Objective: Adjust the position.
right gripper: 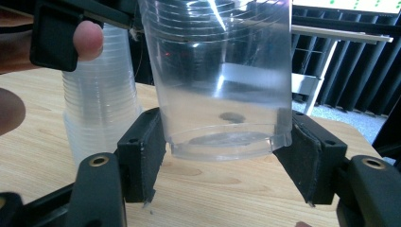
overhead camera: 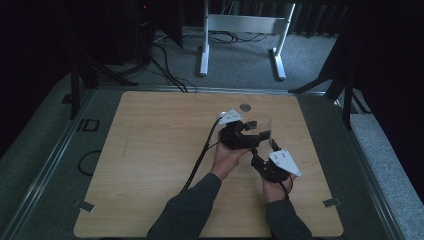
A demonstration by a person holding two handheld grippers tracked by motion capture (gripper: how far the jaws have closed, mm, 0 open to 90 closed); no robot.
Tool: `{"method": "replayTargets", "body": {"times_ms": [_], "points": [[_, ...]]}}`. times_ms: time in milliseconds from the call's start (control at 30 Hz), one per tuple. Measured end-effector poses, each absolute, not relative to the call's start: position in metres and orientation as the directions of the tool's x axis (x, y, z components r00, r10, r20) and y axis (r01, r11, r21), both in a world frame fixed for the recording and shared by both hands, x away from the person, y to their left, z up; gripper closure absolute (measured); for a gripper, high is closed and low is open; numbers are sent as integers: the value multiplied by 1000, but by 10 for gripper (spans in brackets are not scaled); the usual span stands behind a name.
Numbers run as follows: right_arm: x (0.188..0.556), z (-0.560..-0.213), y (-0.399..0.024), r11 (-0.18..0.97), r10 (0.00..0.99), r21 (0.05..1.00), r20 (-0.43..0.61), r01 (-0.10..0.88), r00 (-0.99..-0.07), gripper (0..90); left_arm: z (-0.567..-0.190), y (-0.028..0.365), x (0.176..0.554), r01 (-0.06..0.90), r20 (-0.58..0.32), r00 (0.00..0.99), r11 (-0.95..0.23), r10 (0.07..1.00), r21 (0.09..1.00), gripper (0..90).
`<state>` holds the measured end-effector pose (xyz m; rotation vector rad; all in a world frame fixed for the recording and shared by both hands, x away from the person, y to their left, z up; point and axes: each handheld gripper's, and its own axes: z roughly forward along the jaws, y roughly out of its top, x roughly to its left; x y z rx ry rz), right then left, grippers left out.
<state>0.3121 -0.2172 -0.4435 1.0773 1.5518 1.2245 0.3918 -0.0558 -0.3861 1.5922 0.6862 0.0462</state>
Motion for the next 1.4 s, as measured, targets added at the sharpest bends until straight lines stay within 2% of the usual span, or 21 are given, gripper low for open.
{"method": "replayTargets", "body": {"times_ms": [300,567,800,1200,1400], "points": [[315,-439,-219,156,954,979,-115,131,-278,300,-387,-58,388,348,-285,826,-40,487,937,302],[318,-438,-219,181,940,971,-123,158,-317,325,-388,-62,384,305,-216,842,-106,495,947,302],[318,-439,-219,185,938,970,-127,157,-321,405,-387,-62,383,309,-226,846,-98,483,946,290],[317,-440,-219,164,941,975,-109,151,-320,409,-388,-60,387,356,-313,837,-13,449,934,239],[317,-441,-218,168,938,975,-111,149,-328,409,-387,-59,387,354,-315,838,-4,446,935,240]]}}
